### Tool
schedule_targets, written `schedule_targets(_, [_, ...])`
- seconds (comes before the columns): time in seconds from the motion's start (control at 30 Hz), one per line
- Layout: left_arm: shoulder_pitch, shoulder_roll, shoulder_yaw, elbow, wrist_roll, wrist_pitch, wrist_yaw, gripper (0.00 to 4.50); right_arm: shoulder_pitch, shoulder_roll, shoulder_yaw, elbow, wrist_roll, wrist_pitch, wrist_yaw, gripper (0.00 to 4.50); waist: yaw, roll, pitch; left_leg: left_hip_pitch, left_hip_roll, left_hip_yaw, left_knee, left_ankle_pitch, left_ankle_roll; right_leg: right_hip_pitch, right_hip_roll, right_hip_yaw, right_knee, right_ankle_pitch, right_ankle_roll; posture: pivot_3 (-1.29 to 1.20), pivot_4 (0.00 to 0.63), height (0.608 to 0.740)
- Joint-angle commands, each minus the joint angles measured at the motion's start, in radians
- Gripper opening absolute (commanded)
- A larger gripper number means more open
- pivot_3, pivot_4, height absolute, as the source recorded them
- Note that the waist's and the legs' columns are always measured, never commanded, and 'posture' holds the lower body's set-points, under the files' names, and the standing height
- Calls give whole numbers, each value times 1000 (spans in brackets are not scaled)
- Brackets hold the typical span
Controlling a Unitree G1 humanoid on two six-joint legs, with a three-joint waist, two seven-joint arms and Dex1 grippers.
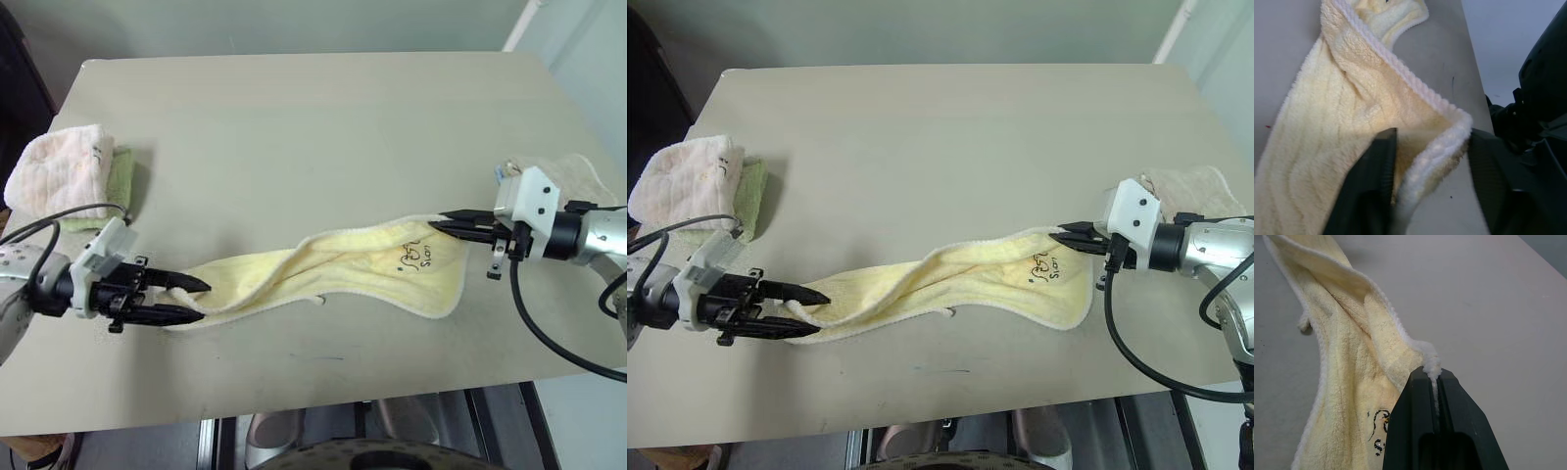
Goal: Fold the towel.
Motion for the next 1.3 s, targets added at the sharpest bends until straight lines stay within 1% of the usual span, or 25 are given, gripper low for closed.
schedule_targets(0.03, [-8, 48, -12, 2, -36, 0, -54, 837, -8, -12, -12, -8, -7, -23, 8, 0, 0, 0, 0, 0, 0, 0, 0, 0, 0, 0, 0, 0, 0, 0, 0, 0, 150, 740])
schedule_targets(0.1, [-7, 58, -17, 1, -48, -3, -54, 111, -6, -11, -13, -9, -9, -24, 8, 0, 0, 0, 0, 0, 0, 0, 0, 0, 0, 0, 0, 0, 0, 0, 0, 0, 150, 740])
schedule_targets(0.13, [-9, 60, -19, 0, -54, 0, -54, 47, -6, -10, -13, -10, -9, -24, 8, 0, 0, 0, 0, 0, 0, 0, 0, 0, 0, 0, 0, 0, 0, 0, 0, 0, 150, 740])
schedule_targets(0.23, [-35, 44, -2, 10, -80, 32, -54, 47, -6, -7, -15, -8, -10, -27, 6, 0, 0, 0, 0, 0, 0, 0, -1, 0, 0, 0, 0, 0, 0, 0, -1, 0, 150, 740])
schedule_targets(0.37, [-138, -43, 59, 91, -75, 95, -54, 47, -29, 17, -30, 22, -12, -48, -15, 0, 2, 0, 0, 0, 0, 0, -1, 0, 0, 0, 0, 0, 1, 0, -1, 0, 150, 740])
schedule_targets(0.47, [-302, -167, 139, 236, -21, 141, 27, 47, -82, 32, -55, 86, -18, -69, -36, 0, 3, 1, 0, 0, 0, 0, 0, 1, 0, 0, 0, 0, 2, 0, -2, 0, 150, 740])
schedule_targets(0.57, [-453, -223, 148, 365, 72, 268, 124, 47, -136, 39, -71, 160, -31, -100, -54, 0, 2, 1, 0, 0, 0, 0, 0, 2, 1, -1, 0, 0, 3, 2, -3, 0, 150, 740])
schedule_targets(0.63, [-535, -253, 159, 448, 131, 297, 157, 47, -163, 36, -72, 200, -44, -117, -59, 0, 2, 1, 0, 1, 1, 0, 0, 2, 1, 0, 0, 0, 3, 2, -2, 0, 150, 740])
schedule_targets(0.87, [-822, -435, 293, 792, 313, 53, 356, 47, -332, 63, -61, 415, -120, -202, -125, 0, 2, 2, 0, 0, 0, 0, 1, 4, 1, 1, 0, -1, -1, 5, 2, 0, 150, 740])
schedule_targets(0.93, [-893, -488, 308, 891, 384, -83, 436, 47, -399, 76, -44, 509, -161, -247, -144, 0, 2, 2, 0, 0, 0, 0, 1, 4, 2, 2, 0, 0, -2, 9, 10, 0, 150, 740])
schedule_targets(1.0, [-965, -525, 305, 979, 468, -200, 533, 47, -473, 92, -30, 613, -199, -305, -158, 0, 2, 2, 0, 0, 0, 0, 2, 5, 3, 3, 0, 0, -2, 11, 12, 0, 150, 740])
schedule_targets(1.1, [-1046, -559, 313, 1066, 552, -297, 644, 47, -562, 107, 6, 772, -272, -435, -165, 0, 0, 2, 1, 0, 0, 0, 3, 6, 4, 3, 0, 0, -3, 12, 14, 0, 150, 740])
schedule_targets(1.17, [-1091, -584, 336, 1107, 578, -324, 700, 47, -651, 140, 10, 906, -292, -502, -194, 0, -2, 2, 1, 0, 0, 0, 2, 7, 4, 2, 0, -1, -3, 12, 15, 0, 150, 740])
schedule_targets(1.23, [-1135, -608, 363, 1133, 600, -372, 776, 47, -753, 164, 36, 1072, -351, -611, -240, 0, -5, 3, 1, -1, 0, 1, 2, 7, 5, 2, 0, 0, -4, 12, 15, 0, 150, 740])
schedule_targets(1.3, [-1163, -623, 381, 1148, 625, -404, 826, 47, -821, 172, 64, 1208, -414, -739, -284, 0, -7, 4, 2, -3, 0, 1, 1, 9, 6, 0, -1, 0, -4, 13, 16, 0, 150, 740])
